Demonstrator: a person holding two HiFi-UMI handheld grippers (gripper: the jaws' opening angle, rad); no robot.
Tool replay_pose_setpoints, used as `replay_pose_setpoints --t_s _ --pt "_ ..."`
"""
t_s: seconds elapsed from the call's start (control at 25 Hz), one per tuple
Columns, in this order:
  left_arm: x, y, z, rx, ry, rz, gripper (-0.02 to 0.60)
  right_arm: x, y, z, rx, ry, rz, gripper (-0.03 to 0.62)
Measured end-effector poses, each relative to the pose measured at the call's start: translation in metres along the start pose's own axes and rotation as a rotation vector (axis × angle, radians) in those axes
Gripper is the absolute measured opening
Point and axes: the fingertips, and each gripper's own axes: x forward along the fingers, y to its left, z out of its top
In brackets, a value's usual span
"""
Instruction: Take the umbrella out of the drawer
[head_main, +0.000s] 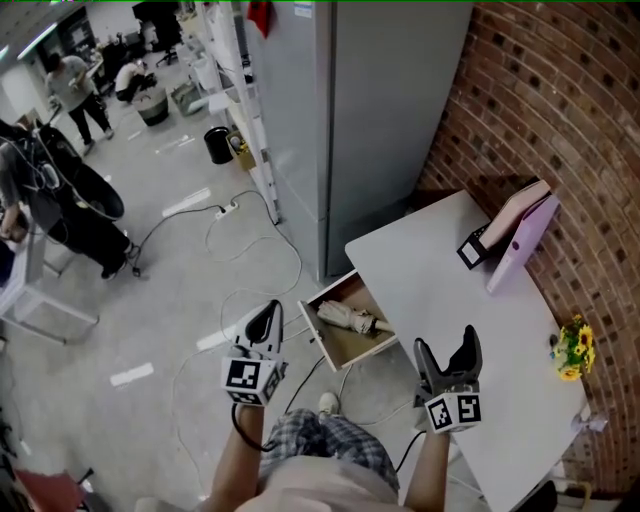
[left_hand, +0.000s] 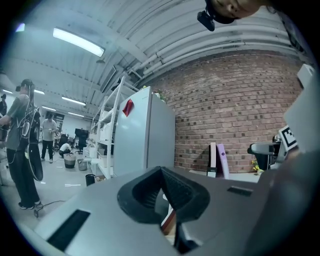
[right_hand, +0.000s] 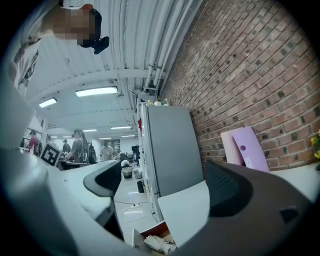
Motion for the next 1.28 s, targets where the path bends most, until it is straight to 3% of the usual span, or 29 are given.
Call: replay_pose_setpoints --t_s 0.4,0.64,0.84,1.28 --pt "0.043 0.029 -0.010 -0.027 0.021 -0.001 0.026 0.062 0.007 -0.017 -0.007 0.062 0.028 0.517" --pt "0.069 0.026 -0.029 -0.019 0.052 -0.054 0.026 0.100 0.033 -0.052 -0.031 0.138 0.086 0.517" --pt "0.095 0.026 -0.062 -0.038 0.101 -0.076 0.026 0.126 0.056 -0.098 -0.036 0.217 0.132 0.515" --pt "0.131 0.053 -0.179 -0.097 0.244 -0.056 0.026 0.146 0.095 -0.251 0.023 0.434 0.193 0.515"
